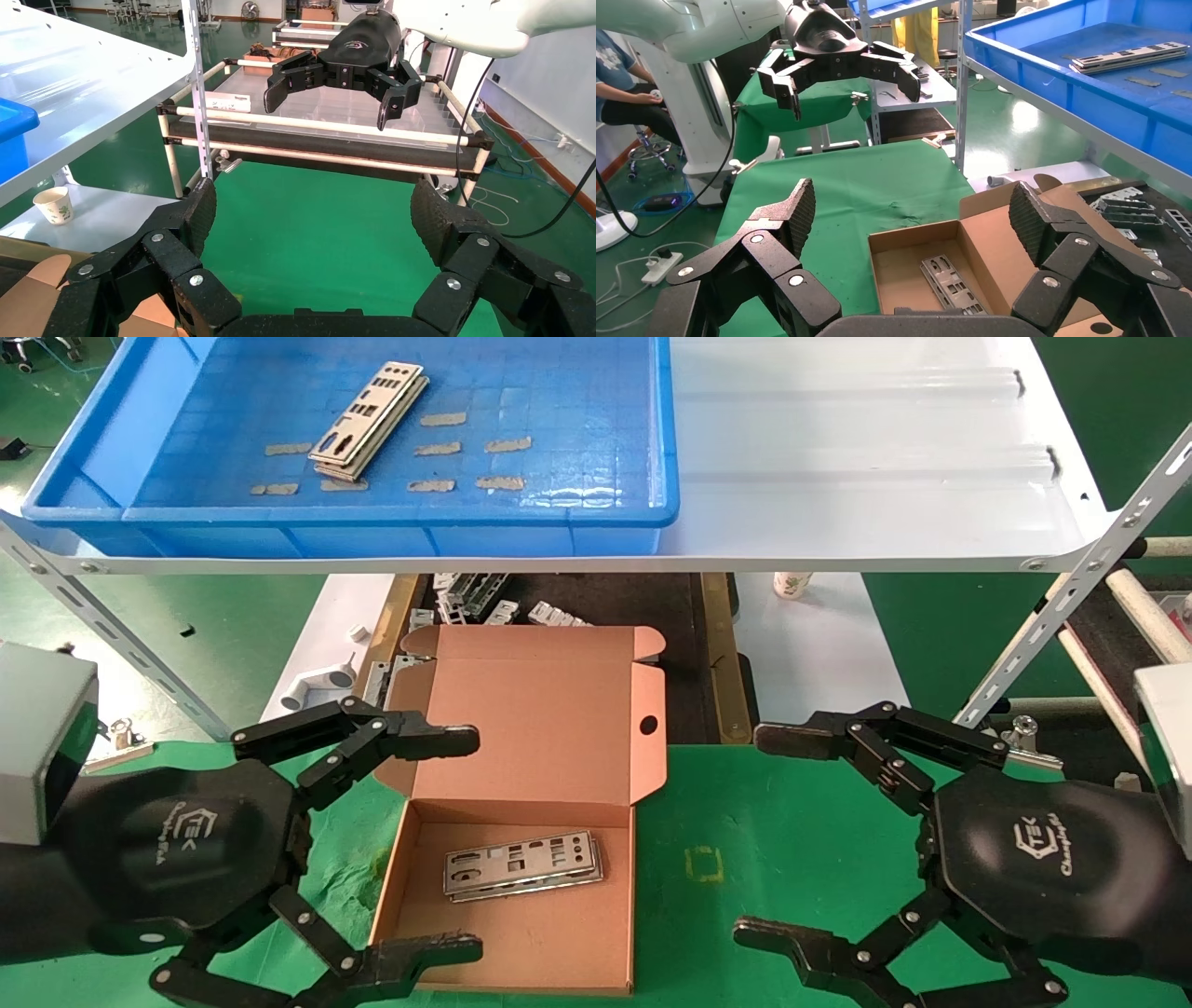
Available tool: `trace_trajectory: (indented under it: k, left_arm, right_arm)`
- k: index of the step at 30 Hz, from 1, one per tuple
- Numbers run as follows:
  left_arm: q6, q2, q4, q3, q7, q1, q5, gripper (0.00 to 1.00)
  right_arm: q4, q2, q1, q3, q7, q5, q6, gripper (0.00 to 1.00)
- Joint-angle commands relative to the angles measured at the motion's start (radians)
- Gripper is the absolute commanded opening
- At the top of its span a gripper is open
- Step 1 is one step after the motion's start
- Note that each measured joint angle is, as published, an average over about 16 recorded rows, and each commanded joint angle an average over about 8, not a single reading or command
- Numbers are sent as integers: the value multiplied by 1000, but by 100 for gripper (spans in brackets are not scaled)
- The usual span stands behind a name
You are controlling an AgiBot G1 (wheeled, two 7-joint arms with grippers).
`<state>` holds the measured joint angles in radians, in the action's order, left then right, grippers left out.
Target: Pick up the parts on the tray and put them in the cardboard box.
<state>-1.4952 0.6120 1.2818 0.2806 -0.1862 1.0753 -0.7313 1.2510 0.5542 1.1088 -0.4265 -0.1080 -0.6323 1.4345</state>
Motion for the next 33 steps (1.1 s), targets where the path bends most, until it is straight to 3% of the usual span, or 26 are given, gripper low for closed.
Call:
trace_trajectory:
  k: [1, 33]
  left_arm:
    - [0, 0, 0, 0, 0, 0, 0, 100]
    - [0, 0, 0, 0, 0, 0, 0, 100]
  right_arm:
    - [0, 0, 0, 0, 0, 0, 0, 100]
    - [0, 0, 0, 0, 0, 0, 0, 100]
